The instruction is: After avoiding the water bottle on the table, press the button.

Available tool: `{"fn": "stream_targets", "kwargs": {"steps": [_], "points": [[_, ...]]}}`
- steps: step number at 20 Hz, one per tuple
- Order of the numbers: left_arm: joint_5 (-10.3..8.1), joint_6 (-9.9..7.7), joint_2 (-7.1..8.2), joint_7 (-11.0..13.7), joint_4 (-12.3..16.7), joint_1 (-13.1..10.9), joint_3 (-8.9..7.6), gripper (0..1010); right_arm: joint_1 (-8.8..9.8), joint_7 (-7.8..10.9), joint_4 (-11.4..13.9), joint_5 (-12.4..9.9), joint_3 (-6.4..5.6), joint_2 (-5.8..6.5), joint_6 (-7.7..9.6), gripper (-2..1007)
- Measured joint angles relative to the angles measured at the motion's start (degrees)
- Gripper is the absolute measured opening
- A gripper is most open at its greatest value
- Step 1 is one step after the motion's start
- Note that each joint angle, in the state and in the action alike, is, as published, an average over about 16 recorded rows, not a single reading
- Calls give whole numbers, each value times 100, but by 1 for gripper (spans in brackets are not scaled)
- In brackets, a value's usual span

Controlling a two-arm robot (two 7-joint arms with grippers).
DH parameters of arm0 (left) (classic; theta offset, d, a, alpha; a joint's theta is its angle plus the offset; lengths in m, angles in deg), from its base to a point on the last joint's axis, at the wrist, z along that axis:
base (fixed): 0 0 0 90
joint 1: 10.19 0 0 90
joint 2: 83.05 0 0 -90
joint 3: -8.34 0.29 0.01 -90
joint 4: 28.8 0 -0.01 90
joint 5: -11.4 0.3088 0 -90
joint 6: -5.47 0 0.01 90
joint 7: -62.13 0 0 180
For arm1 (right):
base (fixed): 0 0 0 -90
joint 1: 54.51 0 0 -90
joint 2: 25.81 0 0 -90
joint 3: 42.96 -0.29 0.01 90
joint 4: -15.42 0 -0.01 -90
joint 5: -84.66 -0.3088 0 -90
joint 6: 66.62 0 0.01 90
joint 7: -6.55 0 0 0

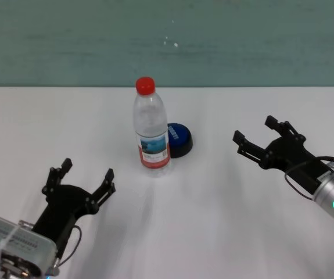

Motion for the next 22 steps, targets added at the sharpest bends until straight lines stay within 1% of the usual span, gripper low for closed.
{"fn": "stream_targets", "kwargs": {"steps": [6,12,16,22], "points": [[0,0,0,0,0,0,0,1001,-58,188,-215,35,244,-135,-134,1004],[0,0,0,0,0,0,0,1000,-98,340,-365,34,423,-189,-246,1004],[0,0,0,0,0,0,0,1000,-95,386,-425,82,496,-202,-337,1004],[0,0,0,0,0,0,0,1000,-91,409,-503,140,546,-232,-410,1004]]}}
